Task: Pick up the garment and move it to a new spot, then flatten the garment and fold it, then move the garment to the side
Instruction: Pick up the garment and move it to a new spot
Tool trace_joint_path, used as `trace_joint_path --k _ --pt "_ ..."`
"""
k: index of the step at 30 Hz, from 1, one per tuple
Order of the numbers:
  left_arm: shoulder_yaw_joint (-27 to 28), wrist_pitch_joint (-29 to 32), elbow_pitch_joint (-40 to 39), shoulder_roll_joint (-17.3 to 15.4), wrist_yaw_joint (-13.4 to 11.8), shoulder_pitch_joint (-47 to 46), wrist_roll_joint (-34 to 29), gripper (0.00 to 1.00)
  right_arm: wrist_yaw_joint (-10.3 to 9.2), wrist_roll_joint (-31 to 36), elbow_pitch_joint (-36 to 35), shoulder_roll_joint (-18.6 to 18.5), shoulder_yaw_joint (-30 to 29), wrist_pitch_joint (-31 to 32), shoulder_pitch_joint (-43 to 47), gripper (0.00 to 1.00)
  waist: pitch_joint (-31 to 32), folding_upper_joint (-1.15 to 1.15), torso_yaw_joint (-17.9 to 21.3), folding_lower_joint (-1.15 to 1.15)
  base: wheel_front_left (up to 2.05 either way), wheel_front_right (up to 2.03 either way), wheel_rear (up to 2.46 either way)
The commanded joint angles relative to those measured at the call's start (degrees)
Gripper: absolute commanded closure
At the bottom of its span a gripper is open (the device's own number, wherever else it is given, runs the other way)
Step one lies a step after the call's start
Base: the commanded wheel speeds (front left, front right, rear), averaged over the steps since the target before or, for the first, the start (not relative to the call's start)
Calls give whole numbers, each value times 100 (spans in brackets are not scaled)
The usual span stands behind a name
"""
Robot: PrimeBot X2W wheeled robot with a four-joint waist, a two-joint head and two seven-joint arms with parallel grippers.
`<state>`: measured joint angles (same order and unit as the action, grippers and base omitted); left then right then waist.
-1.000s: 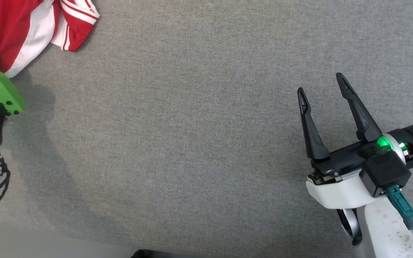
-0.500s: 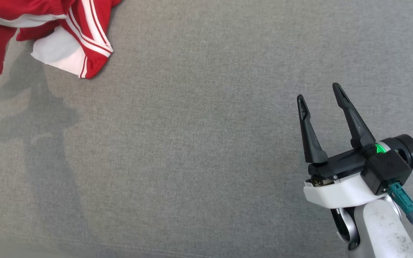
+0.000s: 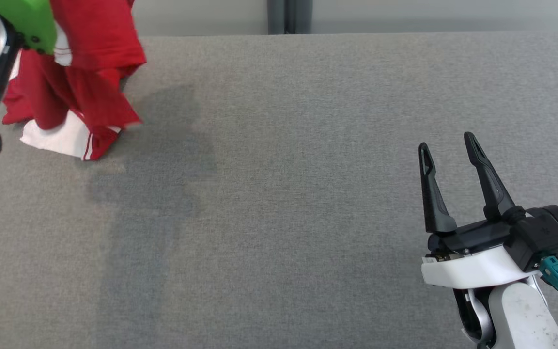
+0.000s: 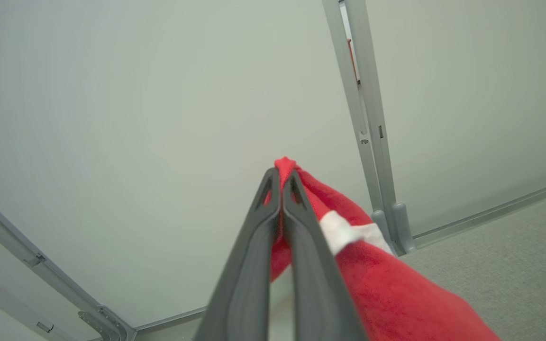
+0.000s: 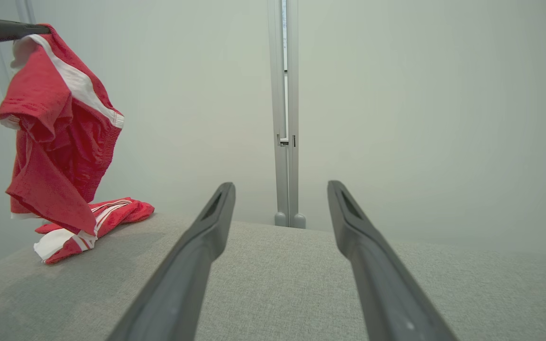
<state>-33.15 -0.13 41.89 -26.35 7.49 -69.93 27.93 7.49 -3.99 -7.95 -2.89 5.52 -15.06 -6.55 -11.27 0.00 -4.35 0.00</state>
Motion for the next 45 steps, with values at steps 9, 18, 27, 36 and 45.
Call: trace_joint_path --k 9,18,27,36,45 --pt "-247 154 -602 791 -201 385 346 100 0 -186 33 1 4 -18 143 0 375 0 849 0 0 0 0" --pt "-264 -262 -49 1841 -571 1141 786 100 0 -366 64 1 163 -18 -58 0 -15 0 1354 0 0 0 0" --pt "-371 -759 1263 2128 -609 1698 884 100 0 -490 106 2 171 -18 -168 0 -368 0 1703 0 0 0 0" --pt "-528 -1244 1784 2296 -337 2029 1011 0 0 -419 161 0 142 -18 -80 0 -267 0 1575 0 0 0 0" --pt "-631 -1508 1253 2337 -218 2343 956 0 0 -285 240 0 91 -18 68 0 127 0 1283 0 0 0 0"
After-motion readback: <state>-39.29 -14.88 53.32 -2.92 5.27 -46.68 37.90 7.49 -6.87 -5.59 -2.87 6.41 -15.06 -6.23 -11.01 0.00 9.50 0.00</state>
